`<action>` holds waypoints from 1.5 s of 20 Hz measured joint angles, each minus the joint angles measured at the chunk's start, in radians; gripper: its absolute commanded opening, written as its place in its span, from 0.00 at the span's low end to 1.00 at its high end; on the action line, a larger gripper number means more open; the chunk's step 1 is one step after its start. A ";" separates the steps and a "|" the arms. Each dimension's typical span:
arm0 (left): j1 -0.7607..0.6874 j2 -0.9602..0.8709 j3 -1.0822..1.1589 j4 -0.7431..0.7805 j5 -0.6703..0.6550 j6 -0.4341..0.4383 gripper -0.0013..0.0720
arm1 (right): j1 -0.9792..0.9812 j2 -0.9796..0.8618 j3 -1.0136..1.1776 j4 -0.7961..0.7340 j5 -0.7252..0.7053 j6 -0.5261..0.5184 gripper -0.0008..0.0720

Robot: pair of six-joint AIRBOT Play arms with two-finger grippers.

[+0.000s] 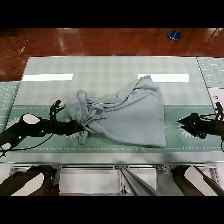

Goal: Fold the shirts.

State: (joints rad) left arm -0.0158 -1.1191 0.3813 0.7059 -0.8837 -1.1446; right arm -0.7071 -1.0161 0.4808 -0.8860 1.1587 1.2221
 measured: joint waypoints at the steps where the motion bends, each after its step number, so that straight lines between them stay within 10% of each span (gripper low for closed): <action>1: -0.001 -0.001 0.004 0.001 0.003 -0.003 0.04 | 0.013 0.000 -0.011 -0.003 0.000 0.002 0.57; 15: -0.003 -0.006 0.014 0.002 -0.010 -0.006 0.04 | 0.364 -0.057 -0.048 -0.059 0.003 0.106 0.55; 19: -0.003 -0.006 0.016 0.002 -0.016 -0.006 0.04 | 0.475 -0.154 -0.037 0.031 -0.052 0.077 0.04; 21: -0.002 -0.005 0.035 0.013 -0.034 -0.005 0.04 | 0.529 -0.180 0.006 0.102 -0.070 0.024 0.04; 30: 0.180 0.153 0.623 -0.092 -0.225 -0.042 0.04 | 0.604 -0.097 0.845 0.145 0.094 0.058 0.03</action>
State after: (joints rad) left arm 0.1642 -0.9657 1.0039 0.6140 -1.1088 -1.1862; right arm -0.1032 -1.1126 1.3258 -0.7410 1.2526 1.2800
